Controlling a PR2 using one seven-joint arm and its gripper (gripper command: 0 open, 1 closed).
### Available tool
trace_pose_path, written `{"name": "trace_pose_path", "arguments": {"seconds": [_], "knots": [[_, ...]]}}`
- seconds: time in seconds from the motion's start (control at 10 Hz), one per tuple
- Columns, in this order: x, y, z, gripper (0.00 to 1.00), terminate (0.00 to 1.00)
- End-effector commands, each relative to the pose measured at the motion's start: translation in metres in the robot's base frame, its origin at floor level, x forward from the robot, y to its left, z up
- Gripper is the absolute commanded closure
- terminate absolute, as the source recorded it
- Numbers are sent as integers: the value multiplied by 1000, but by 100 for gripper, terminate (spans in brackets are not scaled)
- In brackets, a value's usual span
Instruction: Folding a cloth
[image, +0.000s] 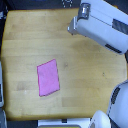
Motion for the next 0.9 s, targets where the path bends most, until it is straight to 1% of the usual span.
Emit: {"name": "trace_pose_path", "arguments": {"seconds": [0.0,0.3,0.7,0.8], "knots": [[-11,-86,1,0,0],[-17,-113,11,0,0],[-7,-151,17,0,0],[-7,-152,7,0,100]]}}
